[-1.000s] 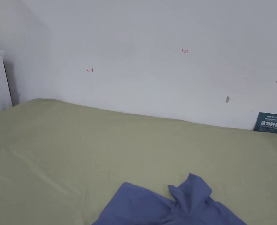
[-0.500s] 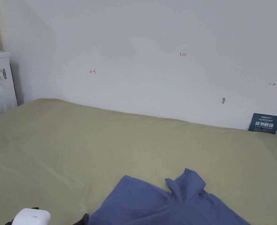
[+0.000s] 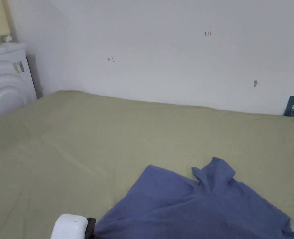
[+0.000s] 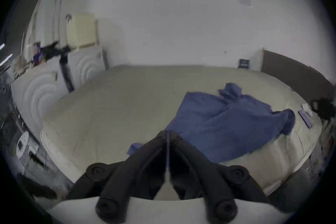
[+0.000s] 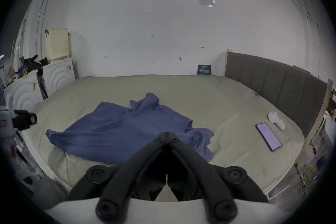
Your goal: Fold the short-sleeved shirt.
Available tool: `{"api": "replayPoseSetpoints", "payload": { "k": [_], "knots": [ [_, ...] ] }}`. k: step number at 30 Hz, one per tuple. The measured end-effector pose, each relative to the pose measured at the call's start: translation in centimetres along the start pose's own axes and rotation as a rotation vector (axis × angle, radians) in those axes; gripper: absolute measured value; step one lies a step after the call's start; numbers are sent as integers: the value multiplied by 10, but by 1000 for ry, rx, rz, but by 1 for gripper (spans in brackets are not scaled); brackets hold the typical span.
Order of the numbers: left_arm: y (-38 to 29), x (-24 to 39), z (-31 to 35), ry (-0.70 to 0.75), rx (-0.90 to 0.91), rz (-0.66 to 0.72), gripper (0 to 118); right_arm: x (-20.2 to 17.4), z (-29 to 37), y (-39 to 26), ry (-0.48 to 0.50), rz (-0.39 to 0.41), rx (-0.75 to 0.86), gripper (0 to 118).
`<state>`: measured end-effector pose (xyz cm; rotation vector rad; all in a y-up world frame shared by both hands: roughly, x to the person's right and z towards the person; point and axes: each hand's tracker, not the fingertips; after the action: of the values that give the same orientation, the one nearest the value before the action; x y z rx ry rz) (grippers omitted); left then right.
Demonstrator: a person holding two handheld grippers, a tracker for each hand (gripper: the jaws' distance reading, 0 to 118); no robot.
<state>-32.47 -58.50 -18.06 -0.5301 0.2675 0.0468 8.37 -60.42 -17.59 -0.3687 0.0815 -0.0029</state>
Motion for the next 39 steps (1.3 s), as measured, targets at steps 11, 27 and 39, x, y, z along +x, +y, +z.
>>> {"api": "replayPoseSetpoints", "payload": {
  "k": [11, 27, 39],
  "knots": [
    [-31, -47, -143, -31, -433, 193, 109, 11, -22, 17, 28, 38, -38, 0],
    [-41, -58, -142, -52, -411, 291, 6, 24, -323, 124, 555, 270, -536, 108],
    [-53, -61, -145, -76, -392, 277, 6, -12, -474, 79, 481, 365, -783, 74]
  ]
}}
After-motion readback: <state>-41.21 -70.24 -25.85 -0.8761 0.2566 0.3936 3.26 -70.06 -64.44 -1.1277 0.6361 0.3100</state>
